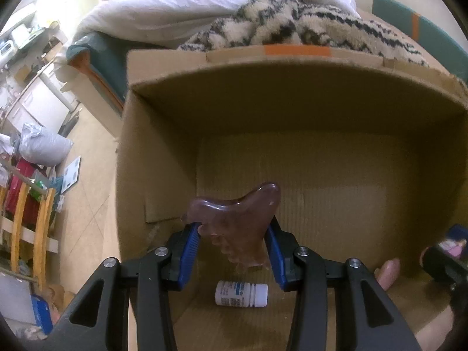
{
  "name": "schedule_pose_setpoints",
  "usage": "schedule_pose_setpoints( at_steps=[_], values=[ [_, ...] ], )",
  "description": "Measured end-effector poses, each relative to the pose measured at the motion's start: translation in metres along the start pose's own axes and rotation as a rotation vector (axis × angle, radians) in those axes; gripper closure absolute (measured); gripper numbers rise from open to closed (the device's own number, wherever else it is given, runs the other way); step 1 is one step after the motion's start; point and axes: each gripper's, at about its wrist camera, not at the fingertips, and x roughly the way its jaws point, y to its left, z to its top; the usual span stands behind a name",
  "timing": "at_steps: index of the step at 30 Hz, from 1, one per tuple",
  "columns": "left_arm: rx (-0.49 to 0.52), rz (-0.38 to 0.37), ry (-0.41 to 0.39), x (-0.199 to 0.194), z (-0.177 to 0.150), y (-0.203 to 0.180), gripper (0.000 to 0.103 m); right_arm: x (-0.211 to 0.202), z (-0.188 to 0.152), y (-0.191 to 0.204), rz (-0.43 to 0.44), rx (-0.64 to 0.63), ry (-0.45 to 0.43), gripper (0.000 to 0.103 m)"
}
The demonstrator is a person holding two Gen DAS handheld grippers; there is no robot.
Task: Organize rigid objects
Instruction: 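Carry both items over the box and open both tools to drop them inside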
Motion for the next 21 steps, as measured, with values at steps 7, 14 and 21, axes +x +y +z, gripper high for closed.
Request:
schedule_pose_setpoints(
  at_steps=[7,14,21],
  values=[
    [0.010,-0.008,0.019,0.005,-0.003,-0.001,0.063,0.000,0.002,0.000,0.003,0.008,-0.001,0.037],
    [0.000,-0.027,0.004,-0.005,-0.001,0.003,0.047,-0.013,0.006,0.003,0.042,0.018,-0.060,0.015],
    [-0.017,-0.032,-0.026,-0.026,0.003,0.007,0.032,-0.035,0.012,-0.002,0.090,0.053,-0.155,0.000]
  ],
)
